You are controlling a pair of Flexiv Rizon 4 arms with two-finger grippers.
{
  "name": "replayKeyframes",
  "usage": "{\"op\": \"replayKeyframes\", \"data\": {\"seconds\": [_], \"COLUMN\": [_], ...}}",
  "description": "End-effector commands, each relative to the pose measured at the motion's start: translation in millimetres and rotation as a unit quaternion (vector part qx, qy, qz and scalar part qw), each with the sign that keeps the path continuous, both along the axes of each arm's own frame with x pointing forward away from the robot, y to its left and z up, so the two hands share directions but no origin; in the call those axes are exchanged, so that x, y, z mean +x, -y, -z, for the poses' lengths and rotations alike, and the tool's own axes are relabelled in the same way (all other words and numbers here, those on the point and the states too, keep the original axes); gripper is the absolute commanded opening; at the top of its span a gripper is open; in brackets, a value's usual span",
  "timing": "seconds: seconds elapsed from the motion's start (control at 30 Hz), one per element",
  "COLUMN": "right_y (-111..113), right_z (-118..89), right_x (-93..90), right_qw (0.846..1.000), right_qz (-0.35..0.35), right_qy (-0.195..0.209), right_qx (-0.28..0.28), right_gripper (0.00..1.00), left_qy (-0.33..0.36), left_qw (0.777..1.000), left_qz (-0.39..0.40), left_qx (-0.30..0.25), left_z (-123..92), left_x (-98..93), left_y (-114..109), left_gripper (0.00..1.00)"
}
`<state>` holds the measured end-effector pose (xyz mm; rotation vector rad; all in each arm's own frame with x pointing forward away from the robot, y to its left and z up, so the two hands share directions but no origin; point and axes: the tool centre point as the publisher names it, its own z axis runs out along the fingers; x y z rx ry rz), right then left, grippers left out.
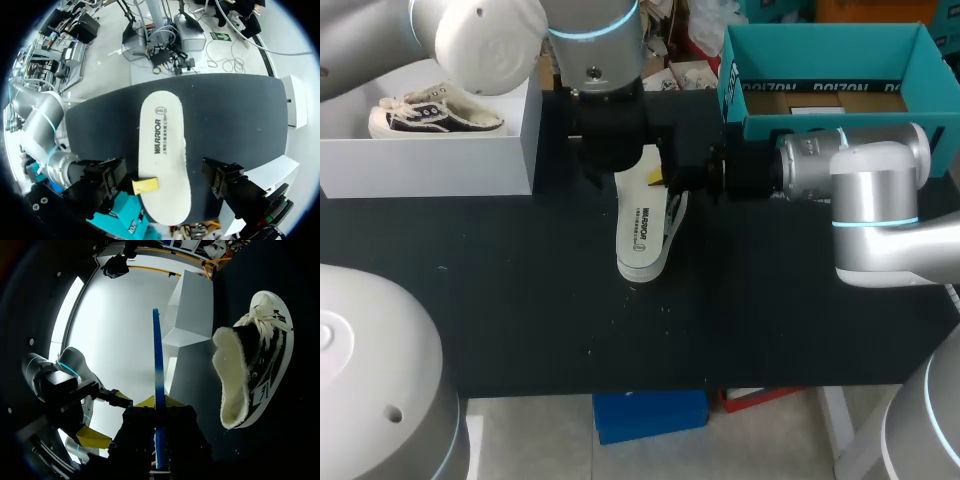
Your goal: Take the shoe out of the shoebox, open the shoe tongue, remove and reinsert the insole, then place the shoe into the shoebox
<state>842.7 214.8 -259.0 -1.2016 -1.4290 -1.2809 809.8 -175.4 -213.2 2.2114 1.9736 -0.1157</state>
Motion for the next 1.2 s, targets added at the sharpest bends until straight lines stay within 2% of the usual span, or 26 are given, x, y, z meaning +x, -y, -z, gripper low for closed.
{"op": "replayKeyframes", "data": {"seconds": [0.03, 0.37, 0.53, 0.67, 0.8, 0.9, 1.0, 1.13, 1.2], "right_y": [0.0, 0.0, 0.0, 0.0, 0.0, 0.0, 0.0, 0.0, 0.0], "right_z": [0.1, 0.1, 0.1, 0.1, 0.1, 0.1, 0.1, 0.1, 0.1], "right_x": [0.0, 0.0, 0.0, 0.0, 0.0, 0.0, 0.0, 0.0, 0.0], "right_qw": [1.0, 1.0, 1.0, 1.0, 1.0, 1.0, 1.0, 1.0, 1.0], "right_qz": [0.0, 0.0, 0.0, 0.0, 0.0, 0.0, 0.0, 0.0, 0.0], "right_qy": [-0.001, -0.001, -0.001, -0.001, -0.001, -0.001, -0.001, -0.001, -0.001], "right_qx": [-0.001, -0.001, -0.001, -0.001, -0.001, -0.001, -0.001, -0.001, -0.001], "right_gripper": [0.0, 0.0, 0.0, 0.0, 0.0, 0.0, 0.0, 0.0, 0.0], "left_qy": [0.021, 0.022, 0.018, 0.005, -0.006, 0.014, 0.003, -0.014, -0.014], "left_qw": [1.0, 1.0, 1.0, 0.994, 0.976, 0.966, 0.949, 0.908, 0.908], "left_qz": [-0.002, 0.007, 0.01, 0.012, 0.021, 0.027, 0.029, 0.055, 0.055], "left_qx": [-0.007, -0.009, -0.022, -0.106, -0.215, -0.256, -0.315, -0.415, -0.415], "left_z": [0.1, 5.0, 8.2, 5.0, -2.3, -7.4, -10.0, -16.1, -16.1], "left_x": [-17.4, -45.2, -53.4, -52.7, -51.2, -51.4, -48.6, -49.0, -49.0], "left_y": [-8.3, -13.9, -17.9, -23.1, -28.2, -32.5, -37.0, -42.4, -42.4], "left_gripper": [1.0, 1.0, 1.0, 1.0, 1.0, 1.0, 1.0, 1.0, 1.0]}}
